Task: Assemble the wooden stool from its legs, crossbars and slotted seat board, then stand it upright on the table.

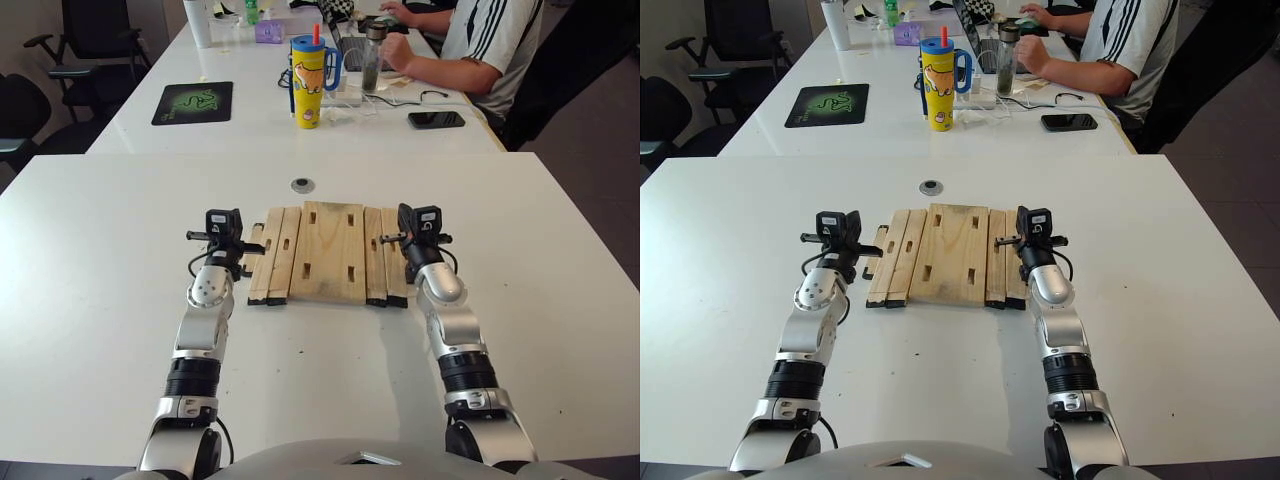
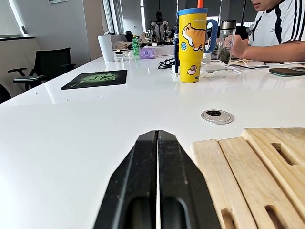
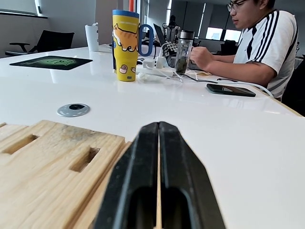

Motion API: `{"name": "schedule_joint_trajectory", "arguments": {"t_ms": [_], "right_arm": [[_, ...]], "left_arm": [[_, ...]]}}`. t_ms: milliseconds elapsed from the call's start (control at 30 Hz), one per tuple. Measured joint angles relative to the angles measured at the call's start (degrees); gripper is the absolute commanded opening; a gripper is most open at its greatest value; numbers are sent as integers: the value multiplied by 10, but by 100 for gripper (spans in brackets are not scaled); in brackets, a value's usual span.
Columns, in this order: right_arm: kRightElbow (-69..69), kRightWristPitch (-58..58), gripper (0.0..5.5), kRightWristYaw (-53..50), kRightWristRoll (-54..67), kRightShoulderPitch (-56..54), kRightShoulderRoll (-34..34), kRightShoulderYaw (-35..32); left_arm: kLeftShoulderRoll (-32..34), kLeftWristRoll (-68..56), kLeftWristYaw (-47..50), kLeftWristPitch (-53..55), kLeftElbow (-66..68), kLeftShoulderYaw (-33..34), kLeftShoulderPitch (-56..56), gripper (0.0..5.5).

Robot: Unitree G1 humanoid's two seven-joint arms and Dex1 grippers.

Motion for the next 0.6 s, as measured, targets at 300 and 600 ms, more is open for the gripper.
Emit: {"name": "schedule_joint_trajectory", "arguments": {"t_ms": [300, 600], "right_arm": [[1, -4, 0, -2, 0, -1, -1, -5], [0, -4, 0, -2, 0, -1, -1, -6]], "left_arm": [[6, -36, -66, -4, 3, -1, -8, 2], [8, -107, -113, 79, -25, 19, 6, 2]]}}
